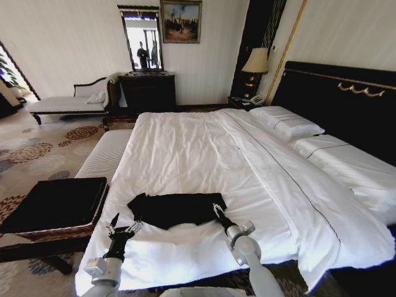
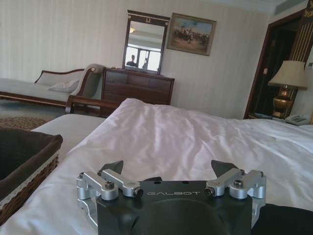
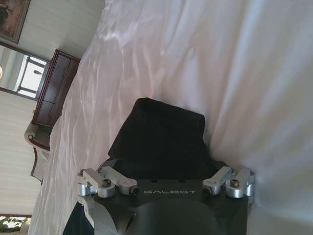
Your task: Fold the clothes on the bed and place them into the basket.
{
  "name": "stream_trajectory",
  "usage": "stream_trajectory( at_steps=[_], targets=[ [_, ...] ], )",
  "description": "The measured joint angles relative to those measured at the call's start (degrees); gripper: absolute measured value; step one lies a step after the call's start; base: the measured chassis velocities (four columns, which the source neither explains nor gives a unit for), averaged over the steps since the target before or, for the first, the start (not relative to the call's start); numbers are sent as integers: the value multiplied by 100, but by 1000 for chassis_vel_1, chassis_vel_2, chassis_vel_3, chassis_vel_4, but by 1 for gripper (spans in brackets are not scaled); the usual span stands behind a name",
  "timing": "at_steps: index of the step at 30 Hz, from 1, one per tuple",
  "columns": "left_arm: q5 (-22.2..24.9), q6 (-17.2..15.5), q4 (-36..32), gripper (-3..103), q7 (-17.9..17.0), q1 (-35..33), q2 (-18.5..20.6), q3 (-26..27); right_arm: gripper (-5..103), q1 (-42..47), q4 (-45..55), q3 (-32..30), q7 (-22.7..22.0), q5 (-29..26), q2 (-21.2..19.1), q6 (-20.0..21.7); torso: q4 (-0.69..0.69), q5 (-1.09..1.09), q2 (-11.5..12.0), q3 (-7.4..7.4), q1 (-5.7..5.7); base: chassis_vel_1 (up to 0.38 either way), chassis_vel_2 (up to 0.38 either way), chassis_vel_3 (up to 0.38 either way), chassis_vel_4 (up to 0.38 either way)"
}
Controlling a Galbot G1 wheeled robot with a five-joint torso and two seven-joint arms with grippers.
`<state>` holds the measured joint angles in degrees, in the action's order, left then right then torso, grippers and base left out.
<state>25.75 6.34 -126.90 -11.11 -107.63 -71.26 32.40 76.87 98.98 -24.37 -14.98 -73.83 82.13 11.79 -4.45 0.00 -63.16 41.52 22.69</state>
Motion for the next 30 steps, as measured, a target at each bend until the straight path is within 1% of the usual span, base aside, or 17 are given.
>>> stream_trajectory(
  at_steps=[1, 2, 3, 6, 7, 10, 12, 16, 18, 21, 23, 25, 26, 30],
  targets=[
    [26, -15, -12, 100, -7, 4, 8, -3, 93, -15, -30, -21, 11, 7, 11, -15, -1, 0, 0, 0, 0, 0, 0, 0, 0],
    [25, -25, -17, 100, -14, 10, 22, -12, 87, -38, -72, -45, 20, 15, 30, -29, -1, 0, 1, 0, 0, 0, 0, 0, 0],
    [25, -25, -17, 100, -14, 10, 22, -12, 87, -38, -72, -45, 20, 15, 30, -29, -1, 0, 1, 0, 0, 0, 0, 0, 0],
    [-6, -48, -28, 100, -28, 16, 71, -81, 71, -91, -199, -72, 54, 52, 87, -46, -2, 0, 1, 1, 1, 0, 0, 0, 0],
    [-6, -48, -28, 100, -28, 16, 71, -81, 71, -91, -199, -72, 54, 52, 87, -46, -2, 0, 1, 1, 1, 0, 0, 0, 0],
    [-100, -51, -28, 100, -31, 10, 76, -158, 55, -108, -246, -73, 73, 98, 140, -53, -3, -1, 1, 1, 1, 0, 0, 0, 0],
    [-130, -51, -28, 100, -32, 3, 67, -179, 55, -114, -254, -66, 74, 112, 155, -55, -3, 0, 1, 1, 1, 0, 0, 0, 0],
    [-199, -50, -4, 100, -24, -22, 1, -257, 32, -109, -237, -44, 76, 131, 204, -60, -1, 1, 2, 1, 2, 0, 0, 0, 0],
    [-212, -48, 12, 100, -23, -22, -12, -269, 32, -101, -209, -35, 76, 139, 211, -60, 0, 1, 2, 1, 2, 0, 0, 0, 0],
    [-226, -46, 20, 100, -20, -22, -43, -277, 16, -93, -168, -23, 79, 161, 231, -60, 1, 1, 2, 1, 2, 0, 0, 0, 0],
    [-229, -45, 20, 100, -20, -22, -46, -277, 16, -92, -167, -23, 80, 162, 231, -61, 1, 1, 2, 1, 2, 0, 0, 0, 0],
    [-247, -35, 11, 100, -19, -27, -61, -261, 6, -84, -155, -33, 90, 163, 230, -64, 0, 1, 2, 1, 2, 0, 0, 0, 0],
    [-251, -31, 2, 100, -18, -30, -69, -251, 5, -81, -147, -43, 94, 164, 230, -65, 0, 2, 2, 1, 2, 0, 0, 0, 0],
    [-347, 5, -3, 100, -9, -35, -82, -221, 5, -56, -87, -99, 111, 254, 236, -71, 1, 2, 2, 1, 2, 0, 0, 0, 0]
  ],
)
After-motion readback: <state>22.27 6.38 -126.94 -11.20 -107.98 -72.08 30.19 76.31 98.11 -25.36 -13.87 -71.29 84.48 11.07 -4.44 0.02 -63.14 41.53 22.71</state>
